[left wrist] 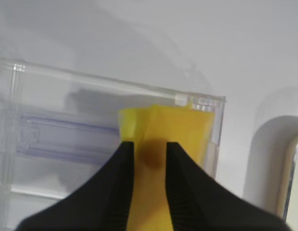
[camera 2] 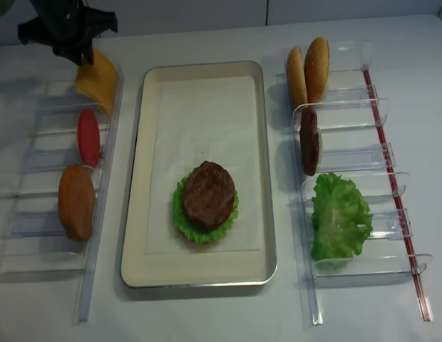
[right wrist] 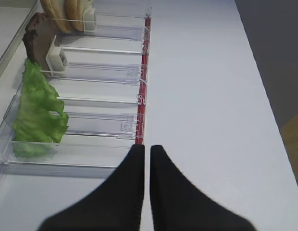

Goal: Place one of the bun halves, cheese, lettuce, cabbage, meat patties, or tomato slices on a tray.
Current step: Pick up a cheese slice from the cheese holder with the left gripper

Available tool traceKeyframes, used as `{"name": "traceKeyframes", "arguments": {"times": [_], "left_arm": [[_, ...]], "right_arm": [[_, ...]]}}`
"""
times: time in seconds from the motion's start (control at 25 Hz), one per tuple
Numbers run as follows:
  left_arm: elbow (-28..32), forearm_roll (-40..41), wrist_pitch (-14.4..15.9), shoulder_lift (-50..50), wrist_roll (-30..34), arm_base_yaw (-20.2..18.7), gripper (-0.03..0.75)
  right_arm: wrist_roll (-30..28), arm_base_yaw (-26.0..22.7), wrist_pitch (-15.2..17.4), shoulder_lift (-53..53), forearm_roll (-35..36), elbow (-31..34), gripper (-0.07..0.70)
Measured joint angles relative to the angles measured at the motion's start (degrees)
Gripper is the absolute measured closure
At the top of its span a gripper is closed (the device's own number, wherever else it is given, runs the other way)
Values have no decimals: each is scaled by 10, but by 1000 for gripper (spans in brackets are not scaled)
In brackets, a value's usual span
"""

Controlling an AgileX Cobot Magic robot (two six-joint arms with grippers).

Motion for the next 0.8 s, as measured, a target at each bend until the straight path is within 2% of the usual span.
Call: {"name": "traceKeyframes", "arguments": {"times": [0.36,0.8], "left_arm": [[0,13,0,0,-4,0,507],[0,-1,0,1,1,0,521]], "right_arm": [[1,0,0,0,0,0,566],[1,0,0,0,0,0,575]]}}
